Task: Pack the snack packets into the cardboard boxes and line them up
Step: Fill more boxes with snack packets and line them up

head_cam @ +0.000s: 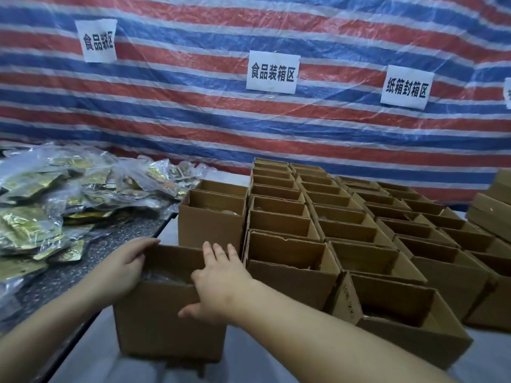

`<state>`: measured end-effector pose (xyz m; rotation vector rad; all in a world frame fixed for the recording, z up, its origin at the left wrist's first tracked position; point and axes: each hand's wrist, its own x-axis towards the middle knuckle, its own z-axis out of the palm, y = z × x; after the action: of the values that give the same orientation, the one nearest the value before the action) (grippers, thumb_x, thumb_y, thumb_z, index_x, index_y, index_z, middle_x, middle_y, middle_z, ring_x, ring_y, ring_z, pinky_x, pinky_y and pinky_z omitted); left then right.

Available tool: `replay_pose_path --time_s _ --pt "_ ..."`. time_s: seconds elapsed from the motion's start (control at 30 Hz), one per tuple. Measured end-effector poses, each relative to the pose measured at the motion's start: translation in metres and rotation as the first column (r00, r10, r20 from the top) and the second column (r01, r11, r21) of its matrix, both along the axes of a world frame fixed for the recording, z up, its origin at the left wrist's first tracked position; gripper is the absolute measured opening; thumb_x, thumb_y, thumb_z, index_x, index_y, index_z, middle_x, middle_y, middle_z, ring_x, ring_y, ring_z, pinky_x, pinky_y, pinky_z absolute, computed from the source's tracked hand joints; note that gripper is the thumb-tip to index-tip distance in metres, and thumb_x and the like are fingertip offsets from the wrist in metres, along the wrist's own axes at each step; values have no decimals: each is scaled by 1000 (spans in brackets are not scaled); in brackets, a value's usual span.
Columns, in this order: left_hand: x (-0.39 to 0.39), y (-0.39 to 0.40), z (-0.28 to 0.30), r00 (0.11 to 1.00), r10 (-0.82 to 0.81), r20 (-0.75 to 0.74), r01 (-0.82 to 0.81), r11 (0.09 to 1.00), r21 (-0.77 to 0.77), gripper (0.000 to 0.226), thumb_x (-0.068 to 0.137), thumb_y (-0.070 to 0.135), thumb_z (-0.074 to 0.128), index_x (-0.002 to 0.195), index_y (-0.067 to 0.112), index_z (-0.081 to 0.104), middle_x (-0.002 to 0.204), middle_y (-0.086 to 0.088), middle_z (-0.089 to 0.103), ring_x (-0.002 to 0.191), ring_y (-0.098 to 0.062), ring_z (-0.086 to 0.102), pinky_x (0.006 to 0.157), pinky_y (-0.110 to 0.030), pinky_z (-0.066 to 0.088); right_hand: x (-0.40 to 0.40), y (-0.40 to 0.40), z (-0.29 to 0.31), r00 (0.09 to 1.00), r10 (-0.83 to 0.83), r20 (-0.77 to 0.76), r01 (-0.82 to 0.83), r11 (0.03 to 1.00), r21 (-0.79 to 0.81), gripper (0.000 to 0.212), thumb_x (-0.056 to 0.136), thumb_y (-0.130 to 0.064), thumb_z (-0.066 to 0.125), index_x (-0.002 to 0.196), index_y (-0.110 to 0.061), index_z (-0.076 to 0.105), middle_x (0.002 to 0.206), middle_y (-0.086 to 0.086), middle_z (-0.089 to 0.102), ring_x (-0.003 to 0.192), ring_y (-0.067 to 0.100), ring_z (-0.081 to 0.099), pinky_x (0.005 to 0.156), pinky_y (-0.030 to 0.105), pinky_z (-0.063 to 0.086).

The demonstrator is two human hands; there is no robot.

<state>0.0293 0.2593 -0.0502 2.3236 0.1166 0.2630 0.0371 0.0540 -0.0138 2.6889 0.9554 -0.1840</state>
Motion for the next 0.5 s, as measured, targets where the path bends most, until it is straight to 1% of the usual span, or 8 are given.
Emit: replay_pose_path --time_s 0.07,0.1,0.2,0.23,0.3,0.37,0.4,0.5 --pt "30 -5 3 1000 15 -11 -14 1000 18 43 103 8 35 137 27 53 144 2 49 118 -8 42 95 -26 34 24 2 4 999 -49 24 51 995 -86 80 94 -70 46 153 -17 39 166 24 -6 154 41 -2 121 60 -6" --pt "45 -8 5 1000 22 -16 -22 1000 22 46 102 6 34 138 27 52 147 2 46 122 -10 43 96 -27 35 36 3 5 996 -78 33 82 989 -127 83 93 -72 45 155 -17 36 166 23 -6 154 40 -2 120 60 -7" --pt "87 -16 9 999 22 -49 -22 1000 12 56 97 1 33 144 29 47 157 0 32 141 -22 35 113 -38 33 72 6 7 985 -161 56 169 967 -191 89 92 -75 42 158 -17 30 167 21 -6 154 39 -2 119 61 -8" --pt "99 -17 9 998 29 -54 -28 1000 4 59 96 0 33 147 28 44 159 -1 29 143 -24 32 116 -40 32 84 7 7 982 -177 61 186 964 -193 89 92 -75 42 158 -17 30 167 20 -6 154 38 -3 119 60 -8" --pt "121 -18 8 996 58 -61 -59 998 -13 62 95 -1 34 149 28 41 161 -3 26 143 -26 32 115 -42 34 106 8 7 979 -193 66 203 960 -192 90 91 -76 42 158 -18 30 168 18 -6 155 37 -5 120 60 -8" --pt "139 -18 9 994 82 -67 -83 996 -15 63 94 -1 34 150 27 40 159 -6 29 138 -28 39 110 -40 40 126 9 8 977 -205 62 214 956 -199 90 91 -76 42 159 -19 29 168 16 -8 155 36 -7 120 60 -8" --pt "146 -18 9 994 83 -64 -85 996 -19 63 93 -1 34 149 27 40 157 -7 33 133 -29 43 103 -37 44 134 10 8 975 -214 61 222 955 -197 89 91 -76 43 159 -20 28 168 16 -9 155 36 -7 120 60 -7" --pt "166 -17 8 995 83 -46 -85 995 -54 63 94 1 32 149 29 40 150 -10 43 119 -28 54 76 -27 47 154 12 6 971 -228 78 239 949 -207 89 91 -76 43 159 -21 27 168 15 -9 155 36 -7 120 60 -7"
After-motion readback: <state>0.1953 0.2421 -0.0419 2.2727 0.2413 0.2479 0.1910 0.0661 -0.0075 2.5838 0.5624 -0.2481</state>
